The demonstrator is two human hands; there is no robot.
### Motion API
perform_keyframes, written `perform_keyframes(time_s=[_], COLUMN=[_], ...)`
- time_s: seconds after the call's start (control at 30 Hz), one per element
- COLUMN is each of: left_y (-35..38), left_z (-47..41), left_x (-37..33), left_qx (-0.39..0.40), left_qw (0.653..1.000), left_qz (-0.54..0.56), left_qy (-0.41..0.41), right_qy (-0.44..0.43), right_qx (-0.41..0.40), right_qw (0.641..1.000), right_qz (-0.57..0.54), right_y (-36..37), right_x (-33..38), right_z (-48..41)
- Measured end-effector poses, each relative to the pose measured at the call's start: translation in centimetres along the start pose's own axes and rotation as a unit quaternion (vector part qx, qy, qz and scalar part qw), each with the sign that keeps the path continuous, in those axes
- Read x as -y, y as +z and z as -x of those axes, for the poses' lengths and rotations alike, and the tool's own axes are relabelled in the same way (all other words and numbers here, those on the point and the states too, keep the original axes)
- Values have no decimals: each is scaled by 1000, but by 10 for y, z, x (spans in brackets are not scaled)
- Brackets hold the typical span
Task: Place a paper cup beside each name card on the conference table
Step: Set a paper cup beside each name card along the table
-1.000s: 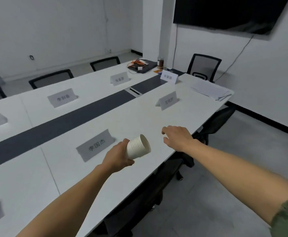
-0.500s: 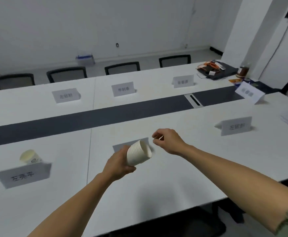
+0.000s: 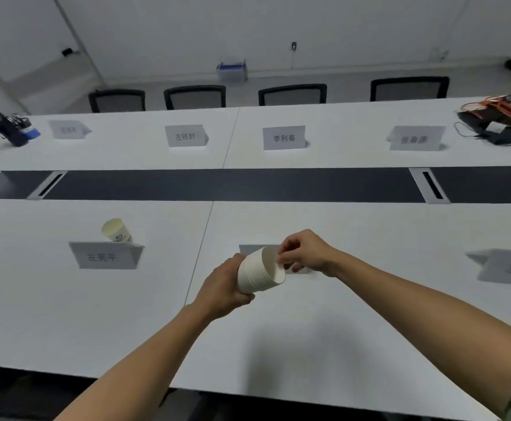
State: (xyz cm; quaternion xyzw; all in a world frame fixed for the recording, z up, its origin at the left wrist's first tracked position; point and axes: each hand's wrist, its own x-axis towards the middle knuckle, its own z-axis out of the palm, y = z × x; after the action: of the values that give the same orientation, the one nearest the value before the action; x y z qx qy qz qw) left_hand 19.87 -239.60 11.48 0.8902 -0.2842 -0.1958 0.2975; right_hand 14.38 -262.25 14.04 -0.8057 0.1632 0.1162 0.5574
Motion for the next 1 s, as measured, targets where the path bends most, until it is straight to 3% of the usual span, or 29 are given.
perform_keyframes(time_s=[0.17,0.43,0.53,0.73,1.0], left_y=[-7,0,1,4,15], left_z=[-11,-25,-27,-35,-53], left_x=[11,38,54,83,119], left_qx=[-1,8,5,9,29], left_qw=[1000,998,997,993,987], left_qz=[22,49,66,87,106], left_qy=[-2,-27,-49,-78,-120], right_qy=[21,80,95,137,239], right_qx=[41,40,-2,-168,-213], right_qw=[998,991,987,970,946], right_qz=[-34,-100,-131,-112,-40], right_y=[0,-12,-30,-53,-17], right_x=[9,7,16,13,-37], right_z=[-16,-30,-43,-99,-183])
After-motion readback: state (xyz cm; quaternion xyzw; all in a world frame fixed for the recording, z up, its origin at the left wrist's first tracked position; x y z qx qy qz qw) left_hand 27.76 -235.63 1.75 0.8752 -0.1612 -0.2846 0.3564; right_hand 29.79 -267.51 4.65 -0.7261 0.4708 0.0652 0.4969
